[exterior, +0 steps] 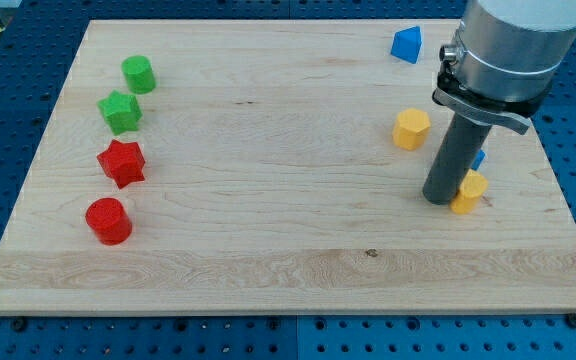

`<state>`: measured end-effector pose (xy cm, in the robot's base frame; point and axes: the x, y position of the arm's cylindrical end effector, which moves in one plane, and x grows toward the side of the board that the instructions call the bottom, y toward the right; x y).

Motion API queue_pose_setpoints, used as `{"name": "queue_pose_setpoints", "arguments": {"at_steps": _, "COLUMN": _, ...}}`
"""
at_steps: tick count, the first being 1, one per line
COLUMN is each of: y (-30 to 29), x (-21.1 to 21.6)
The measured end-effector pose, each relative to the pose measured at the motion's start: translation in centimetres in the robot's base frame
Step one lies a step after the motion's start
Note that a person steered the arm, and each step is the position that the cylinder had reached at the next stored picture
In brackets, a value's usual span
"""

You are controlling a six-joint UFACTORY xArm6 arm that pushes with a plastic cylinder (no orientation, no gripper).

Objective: Push the yellow hexagon to the right

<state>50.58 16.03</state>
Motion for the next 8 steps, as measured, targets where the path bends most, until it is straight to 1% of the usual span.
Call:
{"name": "queue_pose_setpoints", "arguments": {"at_steps": 1, "y": -0.9, "x": 0.0}}
{"name": "queue_pose_setpoints", "arguments": {"at_steps": 2, "y": -3.5, "x": -0.8}}
{"name": "queue_pose_setpoints", "arguments": {"at_steps": 4, "y": -8.0, "x": -4.3}}
{"name": "queue_pose_setpoints", "arguments": {"at_steps": 5, "y": -7.8, "x": -6.0}}
{"name": "queue_pose_setpoints", "arguments": {"at_steps": 6, "y": -6.2, "x": -7.9}}
{"name": "queue_pose_setpoints", "arguments": {"at_steps": 8, "y": -4.0, "x": -8.5}}
